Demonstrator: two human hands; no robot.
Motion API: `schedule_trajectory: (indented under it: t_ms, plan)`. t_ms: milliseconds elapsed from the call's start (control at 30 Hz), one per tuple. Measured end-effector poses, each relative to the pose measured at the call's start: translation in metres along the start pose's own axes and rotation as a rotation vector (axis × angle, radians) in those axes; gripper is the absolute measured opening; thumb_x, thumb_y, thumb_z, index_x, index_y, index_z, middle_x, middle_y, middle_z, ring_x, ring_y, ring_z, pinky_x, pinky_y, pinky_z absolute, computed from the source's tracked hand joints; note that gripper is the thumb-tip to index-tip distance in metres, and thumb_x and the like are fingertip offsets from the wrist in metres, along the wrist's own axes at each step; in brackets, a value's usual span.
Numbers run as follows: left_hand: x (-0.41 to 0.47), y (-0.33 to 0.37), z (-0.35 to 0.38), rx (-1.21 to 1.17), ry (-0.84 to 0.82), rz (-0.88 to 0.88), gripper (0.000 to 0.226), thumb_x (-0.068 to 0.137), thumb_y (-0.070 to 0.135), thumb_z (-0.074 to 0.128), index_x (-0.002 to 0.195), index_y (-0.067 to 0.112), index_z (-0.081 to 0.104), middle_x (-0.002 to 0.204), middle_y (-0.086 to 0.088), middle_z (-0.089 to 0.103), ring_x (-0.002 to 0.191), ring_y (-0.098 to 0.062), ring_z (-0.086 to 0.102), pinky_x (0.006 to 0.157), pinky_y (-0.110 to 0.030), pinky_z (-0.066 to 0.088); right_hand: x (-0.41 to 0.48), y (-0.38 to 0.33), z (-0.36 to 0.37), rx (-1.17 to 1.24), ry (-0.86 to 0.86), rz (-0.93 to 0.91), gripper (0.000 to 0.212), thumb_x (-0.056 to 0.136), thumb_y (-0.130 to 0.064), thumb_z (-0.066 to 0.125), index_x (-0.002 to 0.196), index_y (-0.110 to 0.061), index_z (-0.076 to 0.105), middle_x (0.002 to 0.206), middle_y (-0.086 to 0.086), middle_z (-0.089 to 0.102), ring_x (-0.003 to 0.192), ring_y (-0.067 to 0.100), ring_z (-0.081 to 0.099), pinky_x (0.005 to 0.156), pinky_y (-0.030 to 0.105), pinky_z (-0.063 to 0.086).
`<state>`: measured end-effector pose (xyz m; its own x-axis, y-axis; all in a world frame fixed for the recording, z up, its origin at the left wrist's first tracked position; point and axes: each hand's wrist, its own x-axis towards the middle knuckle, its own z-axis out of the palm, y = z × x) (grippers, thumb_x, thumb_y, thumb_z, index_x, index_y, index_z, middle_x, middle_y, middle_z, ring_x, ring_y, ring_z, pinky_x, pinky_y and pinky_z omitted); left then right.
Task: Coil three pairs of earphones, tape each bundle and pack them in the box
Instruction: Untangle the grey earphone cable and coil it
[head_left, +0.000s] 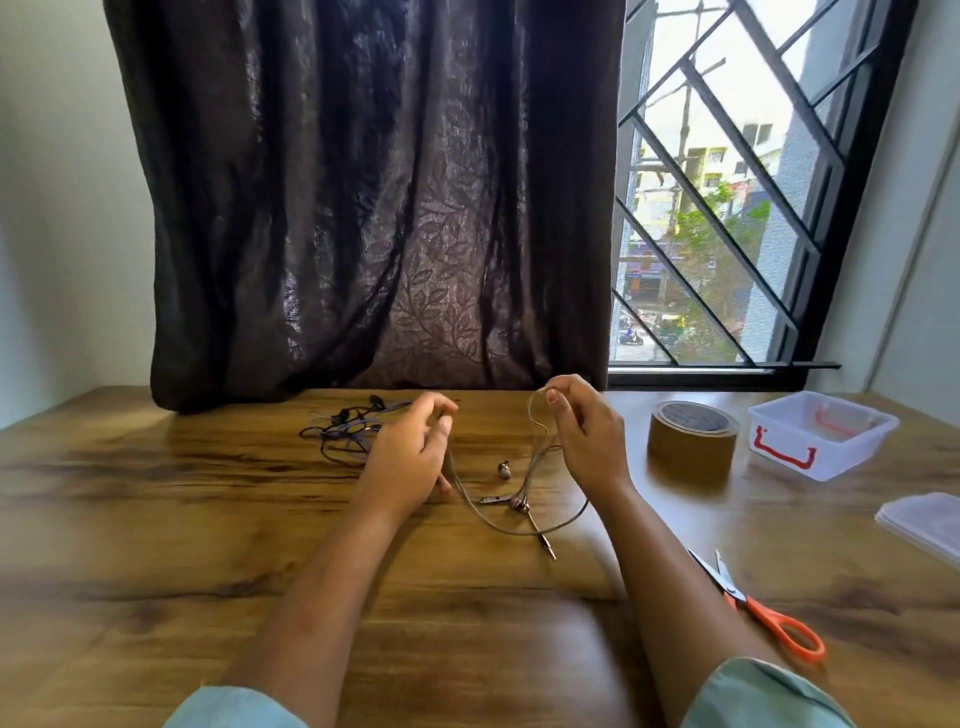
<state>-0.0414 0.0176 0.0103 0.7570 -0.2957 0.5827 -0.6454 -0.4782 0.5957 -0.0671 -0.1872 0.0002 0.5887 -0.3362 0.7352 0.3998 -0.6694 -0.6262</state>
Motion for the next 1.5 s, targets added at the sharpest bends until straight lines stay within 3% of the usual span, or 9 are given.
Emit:
schedule_trajectory:
  t_ms: [100,233,467,667,800,967,1167,1333,1500]
  plan:
    - [0.001,-0.002,-0.006,0.5,0.226,0.197,0.024,0.09,0.016,0.056,0.114,0.015,0.057,0.053,0.004,0.052,0.043,-0.012,0.048,0.038,-0.024,0.033,0.003,-0.015,-0.002,0.077,0.016,-0.06,0.012,0.095,-0.014,0.056,0.09,-0.02,0.065,0.082,-0.01,0.064,0.074,0.0,0.058,0.063,0.008,0.039]
    - [0.004,0.001,-0.016,0.545,0.576,0.319,0.017,0.084,0.009,0.062,0.102,0.011,0.063,0.059,0.001,0.055,0.069,-0.02,0.055,0.056,-0.032,0.047,0.001,-0.026,0.002,0.077,-0.15,-0.08,0.023,0.091,-0.002,0.053,0.087,-0.022,0.065,0.075,-0.011,0.062,0.06,0.003,0.058,0.056,0.014,0.042]
    - [0.004,0.01,0.011,-0.109,-0.028,0.191,0.043,0.089,0.029,0.061,0.13,0.031,0.05,0.121,0.014,0.055,0.115,-0.003,0.047,0.093,-0.021,0.043,-0.004,-0.048,0.01,0.179,-0.33,-0.094,0.037,0.081,0.013,0.053,0.087,-0.018,0.073,0.081,-0.015,0.067,0.076,-0.005,0.063,0.067,0.006,0.045]
    - [0.006,0.015,0.012,-0.603,-0.061,-0.128,0.009,0.084,0.01,0.067,0.093,0.013,0.067,0.069,0.007,0.067,0.062,0.0,0.061,0.062,-0.015,0.047,0.0,-0.044,0.012,0.442,-0.253,0.059,0.029,0.091,0.005,0.053,0.089,-0.019,0.07,0.086,-0.001,0.071,0.075,0.011,0.069,0.064,0.024,0.056]
    - [0.013,-0.005,0.01,-0.394,-0.033,-0.197,0.018,0.083,0.024,0.069,0.067,0.024,0.061,0.054,0.011,0.052,0.057,-0.013,0.049,0.061,-0.032,0.041,0.002,-0.036,0.005,0.845,-0.025,0.339,0.021,0.098,0.0,0.045,0.093,-0.01,0.062,0.078,0.004,0.067,0.064,0.012,0.068,0.058,0.02,0.055]
    - [0.012,-0.009,0.012,-0.185,-0.093,-0.21,0.012,0.084,0.031,0.066,0.076,0.023,0.064,0.071,0.009,0.06,0.073,-0.014,0.059,0.073,-0.039,0.05,0.002,-0.029,-0.002,1.104,0.096,0.469,0.017,0.099,-0.01,0.044,0.095,-0.013,0.06,0.072,0.0,0.066,0.058,0.008,0.063,0.054,0.019,0.053]
    - [0.016,-0.012,0.002,-0.134,0.133,-0.21,0.013,0.092,0.011,0.055,0.09,0.018,0.067,0.106,0.003,0.057,0.093,-0.009,0.052,0.072,-0.014,0.033,0.003,-0.019,-0.005,0.945,-0.078,0.593,0.02,0.099,-0.009,0.045,0.095,-0.013,0.064,0.073,-0.003,0.062,0.036,0.003,0.032,0.033,0.014,0.026]
    - [0.008,-0.025,-0.005,0.363,0.155,-0.011,0.027,0.081,-0.004,0.048,0.088,0.02,0.059,0.109,0.006,0.053,0.094,-0.016,0.054,0.067,-0.026,0.042,0.004,-0.012,-0.016,0.891,-0.101,0.65,0.022,0.098,-0.004,0.043,0.094,-0.012,0.063,0.071,-0.002,0.062,0.034,0.002,0.029,0.032,0.013,0.024]
    - [0.005,-0.014,0.007,0.157,0.052,0.025,0.031,0.088,0.011,0.051,0.115,0.027,0.056,0.123,0.01,0.053,0.113,-0.009,0.049,0.083,-0.023,0.041,0.002,-0.017,-0.014,0.904,-0.253,0.666,0.03,0.094,0.001,0.037,0.087,-0.01,0.065,0.078,0.005,0.068,0.032,0.003,0.025,0.031,0.01,0.022]
